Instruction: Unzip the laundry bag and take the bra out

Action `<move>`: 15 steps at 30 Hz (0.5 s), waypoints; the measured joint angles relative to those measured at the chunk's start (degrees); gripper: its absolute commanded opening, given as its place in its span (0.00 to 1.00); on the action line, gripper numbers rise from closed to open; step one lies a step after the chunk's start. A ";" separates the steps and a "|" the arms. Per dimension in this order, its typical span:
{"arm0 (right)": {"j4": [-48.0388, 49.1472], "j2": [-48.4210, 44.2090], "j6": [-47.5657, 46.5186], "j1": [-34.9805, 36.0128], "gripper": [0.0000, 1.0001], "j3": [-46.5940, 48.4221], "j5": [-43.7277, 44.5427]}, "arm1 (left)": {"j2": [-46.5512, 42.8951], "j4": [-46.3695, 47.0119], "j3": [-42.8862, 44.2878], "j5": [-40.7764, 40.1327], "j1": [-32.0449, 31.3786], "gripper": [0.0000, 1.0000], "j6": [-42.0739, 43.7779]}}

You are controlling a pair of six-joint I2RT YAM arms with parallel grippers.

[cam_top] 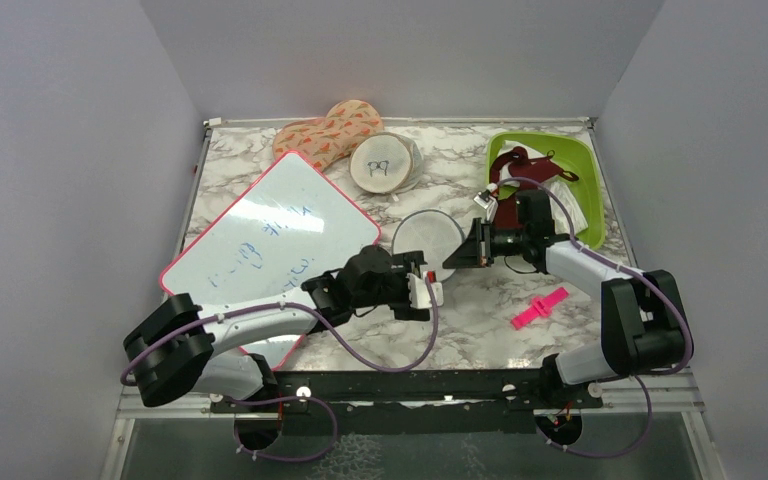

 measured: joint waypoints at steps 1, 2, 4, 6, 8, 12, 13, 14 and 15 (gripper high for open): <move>-0.02 -0.33 0.00 0.00 0.01 0.00 -0.07 | 1.09 0.37 -0.02 -1.42 -0.39 0.47 0.92; 0.00 -0.68 0.02 0.00 0.01 0.00 -0.11 | 1.95 0.74 -0.02 -2.64 -0.55 0.43 1.88; -0.02 -1.51 0.04 0.00 0.01 0.00 -0.24 | 3.04 1.36 -0.02 -5.01 -0.76 0.33 3.37; -0.11 -2.16 0.02 0.00 0.01 0.00 -0.24 | 3.69 2.34 0.00 -7.30 -0.83 0.20 4.37; -0.39 -2.67 0.00 0.00 0.04 0.00 -0.24 | 3.76 2.95 0.00 -9.14 -1.03 0.08 5.29; -1.53 -3.56 -0.20 0.00 0.25 0.00 0.70 | 3.56 3.78 0.11 -11.17 -1.22 0.00 5.70; -2.08 -3.91 -0.46 -0.02 0.34 0.02 1.44 | 3.39 3.80 0.15 -11.45 -1.29 0.00 5.49; -2.73 -4.26 -0.42 -0.02 0.42 0.07 2.05 | 3.23 3.80 0.20 -11.56 -1.29 0.00 5.29; -3.28 -4.72 -0.48 -0.02 0.49 0.15 2.99 | 3.08 3.65 0.37 -11.67 -1.29 0.00 4.61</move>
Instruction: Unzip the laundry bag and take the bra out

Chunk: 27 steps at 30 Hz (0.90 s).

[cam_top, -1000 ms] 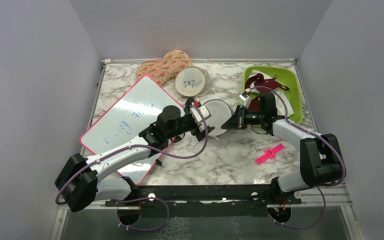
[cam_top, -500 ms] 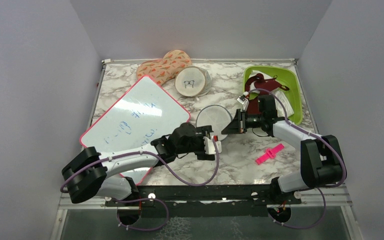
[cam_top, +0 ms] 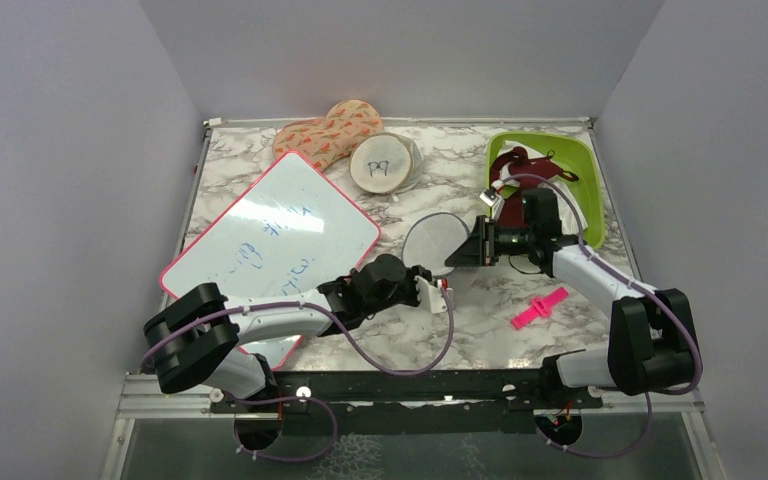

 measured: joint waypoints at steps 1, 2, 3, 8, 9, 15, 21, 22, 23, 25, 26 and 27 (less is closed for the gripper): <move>-0.68 -0.63 -0.28 0.00 0.55 0.17 1.18 | -0.09 -0.35 0.39 -0.26 0.02 0.00 -0.63; -1.49 -1.46 -0.55 0.00 0.59 0.44 2.54 | -0.09 -0.76 0.98 -0.55 0.02 0.00 -1.33; -2.47 -2.45 -1.01 0.00 0.60 0.85 4.07 | -0.09 -1.38 1.86 -0.94 0.02 0.00 -2.29; -5.57 -10.95 -3.56 0.11 0.61 3.17 14.16 | -0.09 -3.96 6.45 -3.26 0.04 0.00 -8.04; -5.64 -12.92 -4.02 0.11 0.61 3.41 16.33 | -0.13 -4.39 7.04 -3.48 0.04 0.00 -9.27; 1.16 -26.23 -5.55 0.11 0.61 -0.35 27.12 | -0.13 -7.72 9.40 -3.58 0.11 0.00 -15.78; 20.35 -38.91 -13.64 0.11 0.55 -16.61 28.92 | -0.09 -9.31 10.10 -2.67 2.27 0.00 -20.68; 24.00 -40.48 -15.89 0.11 0.53 -20.24 27.21 | 0.02 -9.55 10.62 -2.23 3.17 0.00 -21.75; 26.05 -41.24 -17.42 0.11 0.49 -22.40 25.68 | 0.13 -9.81 11.08 -1.88 3.89 0.00 -22.49; 32.13 -42.10 -21.11 0.11 0.44 -26.75 20.52 | 0.68 -10.34 12.44 -0.31 5.97 0.00 -24.70; 34.51 -41.92 -22.67 0.15 0.42 -28.00 18.16 | 1.09 -10.73 13.20 0.44 6.73 0.00 -25.68; 37.09 -41.44 -23.93 0.35 0.41 -28.92 15.54 | 1.68 -11.19 14.10 1.11 7.67 0.00 -26.58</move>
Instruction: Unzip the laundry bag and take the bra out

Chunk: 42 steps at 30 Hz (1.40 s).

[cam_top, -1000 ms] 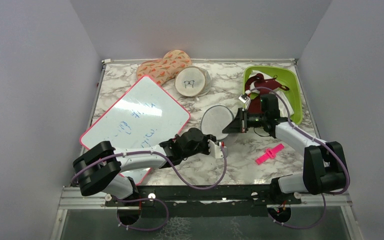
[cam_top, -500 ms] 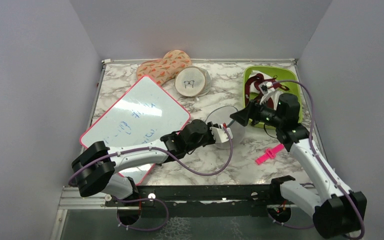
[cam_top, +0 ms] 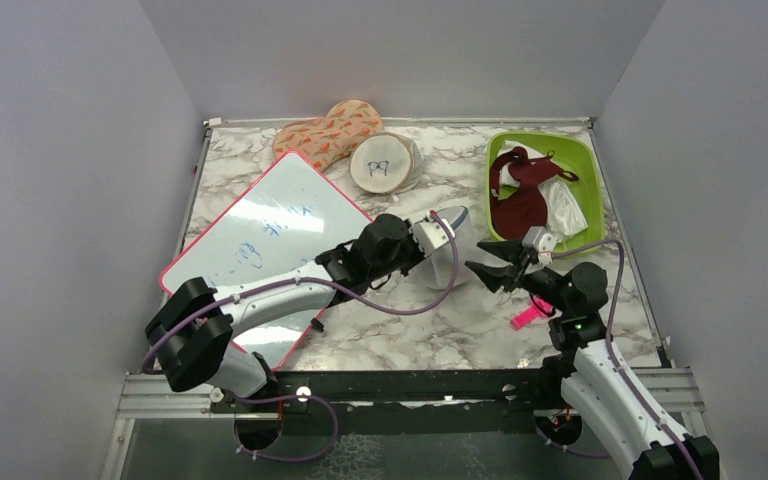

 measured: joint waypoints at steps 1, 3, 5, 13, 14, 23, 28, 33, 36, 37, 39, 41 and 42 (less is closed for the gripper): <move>2.34 0.72 -1.31 0.22 0.41 -0.48 -2.32 | 0.59 -0.33 0.81 0.74 0.83 0.00 -0.92; 6.62 2.47 -3.63 0.83 0.40 -0.52 -5.68 | 1.42 -1.05 1.95 2.21 1.84 0.00 -2.36; 8.96 3.74 -6.05 1.40 0.40 -0.50 -7.23 | 2.03 -1.70 2.78 4.22 2.67 0.00 -3.61; 10.40 11.98 -16.20 7.45 0.41 2.25 -6.51 | 2.27 -3.19 3.63 10.86 4.33 0.00 -6.80; 10.38 12.92 -17.20 8.31 0.41 2.75 -6.08 | 2.27 -3.21 3.67 11.32 4.46 0.00 -6.95; 11.47 19.87 -24.48 12.41 0.33 6.69 -0.20 | 2.27 -3.34 3.67 13.51 4.66 0.00 -7.76; 10.54 21.62 -27.47 12.55 0.27 7.82 1.97 | 2.27 -3.39 3.67 14.14 4.85 0.00 -7.80; 9.66 21.66 -29.49 12.55 0.27 7.89 2.75 | 2.27 -3.41 3.67 14.38 5.11 0.00 -7.93; 9.60 22.14 -30.16 12.55 0.27 7.89 3.32 | 2.27 -3.41 3.67 14.51 5.35 0.00 -8.13; 9.62 22.40 -30.23 12.55 0.27 7.89 3.54 | 2.27 -3.41 3.67 14.53 5.42 0.00 -8.17; 9.60 23.04 -30.32 12.55 0.26 7.89 3.85 | 2.27 -3.41 3.67 14.64 5.55 0.00 -8.24; 9.64 23.54 -30.34 12.55 0.24 7.89 4.02 | 2.27 -3.41 3.67 14.78 5.64 0.00 -8.33; 9.66 23.76 -30.34 12.55 0.23 7.89 4.04 | 2.27 -3.43 3.67 14.82 5.66 0.00 -8.37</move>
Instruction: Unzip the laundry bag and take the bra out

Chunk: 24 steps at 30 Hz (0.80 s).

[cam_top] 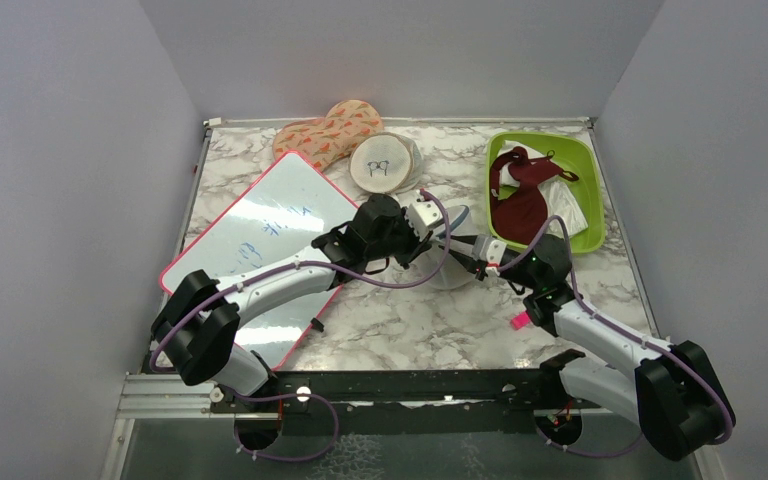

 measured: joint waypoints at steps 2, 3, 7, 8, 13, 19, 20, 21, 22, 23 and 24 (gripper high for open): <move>0.07 0.44 0.00 0.00 0.20 0.00 0.02 | 0.00 0.00 0.00 0.11 0.00 0.00 -0.07; 0.11 0.72 0.00 0.00 0.19 0.00 0.02 | 0.00 0.00 0.00 0.13 0.00 0.00 -0.09; 0.52 2.12 0.17 0.00 0.19 0.00 0.02 | 0.00 -0.07 0.00 0.37 0.04 0.00 -0.24; 0.74 2.38 0.20 0.00 0.19 0.00 0.02 | 0.00 -0.15 0.00 0.48 0.04 0.00 -0.26; 2.19 3.30 0.52 0.00 0.18 0.00 0.37 | 0.00 -0.26 0.00 0.76 0.09 0.00 -0.44; 3.80 4.02 1.57 0.15 0.02 0.00 1.33 | 0.00 -0.26 0.00 1.01 0.31 0.00 -0.66; 3.82 4.07 1.79 0.15 0.01 0.00 1.55 | 0.00 -0.26 0.00 1.01 0.33 0.00 -0.68; 3.80 4.07 1.81 0.22 0.01 0.00 1.90 | 0.00 -0.26 0.00 1.01 0.35 0.00 -0.66; 3.78 4.04 1.92 0.24 0.01 0.00 2.32 | 0.00 -0.26 0.00 0.98 0.37 0.00 -0.66; 3.67 3.98 1.99 0.24 0.01 0.00 2.84 | 0.00 -0.26 0.00 0.98 0.37 0.00 -0.63; 3.43 3.80 2.03 0.31 0.01 0.00 3.26 | 0.00 -0.28 0.00 0.94 0.37 0.00 -0.61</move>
